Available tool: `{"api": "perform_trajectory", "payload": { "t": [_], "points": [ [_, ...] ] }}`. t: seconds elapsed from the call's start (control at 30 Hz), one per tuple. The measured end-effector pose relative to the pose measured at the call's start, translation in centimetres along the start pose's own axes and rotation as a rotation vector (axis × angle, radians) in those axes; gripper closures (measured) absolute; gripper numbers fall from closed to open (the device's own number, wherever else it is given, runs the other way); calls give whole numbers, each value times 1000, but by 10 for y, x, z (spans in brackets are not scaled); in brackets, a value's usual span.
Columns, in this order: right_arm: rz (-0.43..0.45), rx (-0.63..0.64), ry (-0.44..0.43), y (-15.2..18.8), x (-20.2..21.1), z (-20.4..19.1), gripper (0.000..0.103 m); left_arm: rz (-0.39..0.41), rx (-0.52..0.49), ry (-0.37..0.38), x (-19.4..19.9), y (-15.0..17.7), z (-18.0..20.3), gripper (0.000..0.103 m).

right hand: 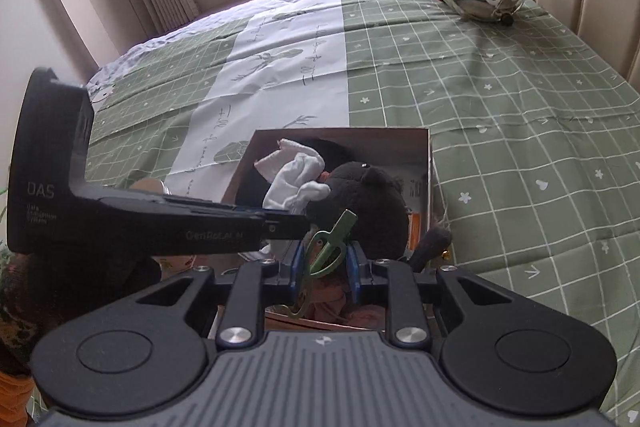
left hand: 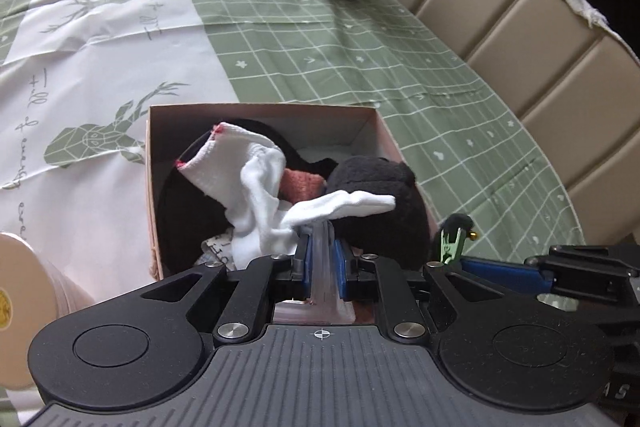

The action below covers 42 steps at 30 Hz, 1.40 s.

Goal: Organize soft objects

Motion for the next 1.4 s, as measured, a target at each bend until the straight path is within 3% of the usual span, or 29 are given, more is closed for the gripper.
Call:
{"api": "perform_trajectory", "payload": {
  "t": [0.17, 0.5, 0.67, 0.87, 0.97, 1.1, 1.23, 1.33, 1.4],
  "points": [
    [-6, 2, 27, 4, -37, 0, 80, -59, -36, -56, -23, -4, -10, 90],
    [84, 111, 114, 9, -48, -16, 80, -66, -38, -90, -43, -10, -21, 87],
    [-8, 67, 122, 23, -79, -8, 82, -57, -36, -68, -42, -9, -25, 86],
    [-1, 34, 98, 25, -83, -3, 82, -37, -38, -73, -41, -7, -24, 86],
    [3, 38, 113, 24, -85, -5, 82, -23, -82, -116, -44, -7, -17, 86],
    [26, 43, 125, 26, -87, -8, 82, -1, -212, -207, -51, -4, -1, 86],
    [44, 28, 106, 30, -84, -6, 81, -7, -208, -213, -50, -6, -1, 86],
    [57, 33, 84, 32, -79, -6, 76, 0, -175, -185, -43, -8, -4, 86],
    [77, 36, 73, 32, -70, -8, 64, 16, -174, -177, -35, -9, -5, 86]
  ]
}}
Point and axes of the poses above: each gripper's, at about its wrist camera, not at the fingertips, and x roughly against the way its jaws point, z to its right, y to its underside, the point moved 4 cm from there along -x, roughly the way its jaws point, and after that the axes turned 5 degrees about y, right-handed, at the moved point
